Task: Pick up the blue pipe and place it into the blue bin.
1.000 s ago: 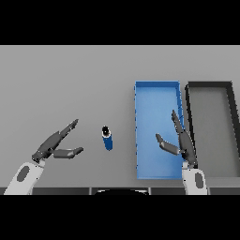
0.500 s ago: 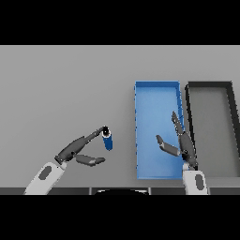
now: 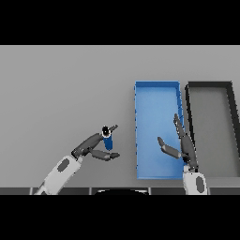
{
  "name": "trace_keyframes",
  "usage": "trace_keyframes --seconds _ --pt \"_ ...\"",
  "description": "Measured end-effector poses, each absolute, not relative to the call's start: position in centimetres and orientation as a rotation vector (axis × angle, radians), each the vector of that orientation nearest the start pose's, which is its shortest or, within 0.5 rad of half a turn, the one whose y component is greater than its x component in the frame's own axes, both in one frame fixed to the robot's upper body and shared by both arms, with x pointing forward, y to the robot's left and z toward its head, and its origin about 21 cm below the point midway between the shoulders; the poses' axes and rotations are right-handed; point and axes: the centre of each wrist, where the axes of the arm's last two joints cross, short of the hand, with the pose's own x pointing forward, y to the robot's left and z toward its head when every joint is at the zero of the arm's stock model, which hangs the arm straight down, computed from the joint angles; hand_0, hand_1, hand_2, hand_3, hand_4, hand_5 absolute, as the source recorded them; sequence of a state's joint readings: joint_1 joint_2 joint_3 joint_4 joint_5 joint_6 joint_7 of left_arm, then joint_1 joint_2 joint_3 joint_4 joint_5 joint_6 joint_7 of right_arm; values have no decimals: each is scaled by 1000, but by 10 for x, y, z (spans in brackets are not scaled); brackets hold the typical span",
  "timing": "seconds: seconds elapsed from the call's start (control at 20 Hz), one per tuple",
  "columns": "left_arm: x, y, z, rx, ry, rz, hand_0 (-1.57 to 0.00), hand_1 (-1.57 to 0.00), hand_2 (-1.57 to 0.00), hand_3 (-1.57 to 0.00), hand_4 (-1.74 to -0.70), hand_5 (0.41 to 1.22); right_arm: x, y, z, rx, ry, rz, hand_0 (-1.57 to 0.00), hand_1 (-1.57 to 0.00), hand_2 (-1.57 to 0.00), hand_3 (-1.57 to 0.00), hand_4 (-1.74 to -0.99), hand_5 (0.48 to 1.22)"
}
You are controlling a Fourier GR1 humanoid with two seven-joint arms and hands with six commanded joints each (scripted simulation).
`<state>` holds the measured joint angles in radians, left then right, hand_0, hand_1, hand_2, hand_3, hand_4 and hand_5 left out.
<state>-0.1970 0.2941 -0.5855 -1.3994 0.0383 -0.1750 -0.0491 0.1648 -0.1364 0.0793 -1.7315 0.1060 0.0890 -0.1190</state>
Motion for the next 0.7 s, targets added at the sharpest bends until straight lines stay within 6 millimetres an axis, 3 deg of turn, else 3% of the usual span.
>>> trace_keyframes --seconds 0.1,0.2,0.3,0.4,0.55,0.7 --pt "257 155 -19 -417 -1432 -834 1 1 -19 -18 -1109 507 210 -252 7 -73 -1650 286 1 1 1 1 -1267 600" --pt "258 148 -20 -460 -1451 -785 -17 -160 -290 -255 -1208 607 211 -254 10 -76 -1667 289 1 1 1 1 -1261 600" --pt "265 140 -21 -488 -1437 -712 -443 -592 -699 -721 -1345 828 211 -253 9 -74 -1667 294 1 1 1 1 -1259 602" --pt "259 137 -26 -496 -1438 -674 -849 -945 -1013 -1003 -1481 969 211 -253 11 -69 -1681 294 1 1 1 1 -1261 609" --pt "255 132 -28 -511 -1476 -645 -1201 -1250 -1285 -1215 -1604 1092 212 -252 11 -61 -1689 295 1 1 1 1 -1260 614" --pt "249 129 -29 -483 -1535 -675 -1382 -1407 -1425 -1340 -1666 1155 216 -251 11 -71 -1668 300 1 1 1 1 -1252 619"
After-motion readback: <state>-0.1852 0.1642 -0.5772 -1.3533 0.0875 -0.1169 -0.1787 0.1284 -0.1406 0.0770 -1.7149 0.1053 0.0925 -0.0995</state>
